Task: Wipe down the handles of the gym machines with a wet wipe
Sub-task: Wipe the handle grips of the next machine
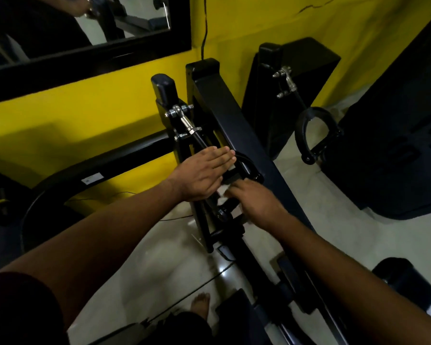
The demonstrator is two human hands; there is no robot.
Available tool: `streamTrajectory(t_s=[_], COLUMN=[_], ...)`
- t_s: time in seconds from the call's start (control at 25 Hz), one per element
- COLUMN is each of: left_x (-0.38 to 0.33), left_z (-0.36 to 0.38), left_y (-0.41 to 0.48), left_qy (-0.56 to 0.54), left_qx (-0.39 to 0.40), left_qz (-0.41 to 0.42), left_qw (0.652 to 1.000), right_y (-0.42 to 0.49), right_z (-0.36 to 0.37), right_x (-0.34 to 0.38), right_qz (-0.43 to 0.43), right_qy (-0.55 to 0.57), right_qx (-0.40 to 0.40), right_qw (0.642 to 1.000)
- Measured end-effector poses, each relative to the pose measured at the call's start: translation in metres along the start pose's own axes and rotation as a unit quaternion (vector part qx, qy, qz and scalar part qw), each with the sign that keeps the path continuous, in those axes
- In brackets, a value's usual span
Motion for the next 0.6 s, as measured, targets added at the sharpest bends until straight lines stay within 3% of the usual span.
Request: streamTrajectory(t_s=[0.08, 0.2, 0.32, 0.44, 0.6], left_x=[0.000, 0.003, 0.002, 0.003, 0.001], left_z=[0.002, -0.001, -0.002, 0.000, -0.002], left_y=[-0.001, 0.000, -0.002, -0.006, -0.004], left_qy=[-0.003, -0.009, -0.017, -0.019, -0.022], left_qx=[0.000, -0.005, 0.000, -0.005, -0.018], left_qz=[-0.003, -0.012, -0.014, -0.015, -0.013], left_qw=[1.000, 1.000, 1.000, 1.000, 1.000], right_y=[0.000, 0.009, 0.010, 0.011, -0.002], right_z=[0.003, -0.009, -0.001, -0.013, -0.011], right_x=[0.000, -0.017, -0.003, -0.014, 0.001], right_qz=[-0.055, 0.035, -0.051, 0.069, -0.013], right_qy=[-0.023, -0.022, -0.067, -0.046, -0.075], right_qx=[0.022, 0.015, 0.009, -0.020, -0.101], right_qw=[0.998, 0.999, 0.996, 0.996, 0.992])
Point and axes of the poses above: each hand's wrist, its own y-axis towards the middle knuckle, its own z-axis out of the palm, x = y × z, the point moved 5 cm from there along y, towards the middle knuckle, and after that the axes turned 1 degree about -z, right-handed, at the moved point
